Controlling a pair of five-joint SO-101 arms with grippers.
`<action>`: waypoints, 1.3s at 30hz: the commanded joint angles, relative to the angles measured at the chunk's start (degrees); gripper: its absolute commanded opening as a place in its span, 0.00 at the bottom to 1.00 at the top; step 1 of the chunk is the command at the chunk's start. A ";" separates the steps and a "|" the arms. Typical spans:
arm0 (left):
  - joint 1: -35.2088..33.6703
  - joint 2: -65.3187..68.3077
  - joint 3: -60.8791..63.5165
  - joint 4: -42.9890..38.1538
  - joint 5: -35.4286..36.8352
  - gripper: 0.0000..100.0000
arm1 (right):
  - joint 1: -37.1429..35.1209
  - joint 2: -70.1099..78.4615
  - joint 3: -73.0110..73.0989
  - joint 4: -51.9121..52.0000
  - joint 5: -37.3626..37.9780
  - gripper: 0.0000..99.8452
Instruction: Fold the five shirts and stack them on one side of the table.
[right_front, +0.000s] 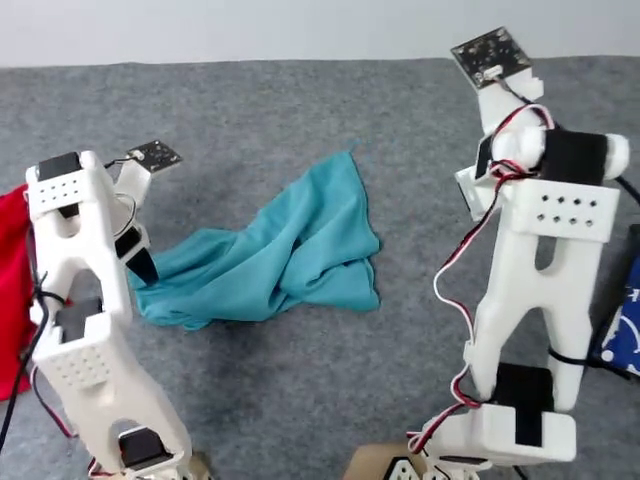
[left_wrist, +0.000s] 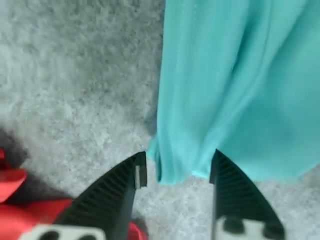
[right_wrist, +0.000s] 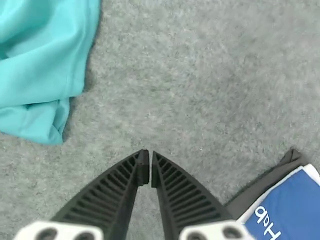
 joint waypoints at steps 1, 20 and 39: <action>0.44 1.58 -4.44 -0.35 -0.35 0.21 | -1.80 -0.04 -0.26 2.15 0.18 0.01; 3.25 3.96 -6.29 2.90 -0.44 0.03 | -3.74 0.04 -0.26 1.98 0.09 0.01; 0.09 4.04 -6.20 -1.49 0.88 0.18 | -3.74 0.04 -0.26 1.98 0.26 0.01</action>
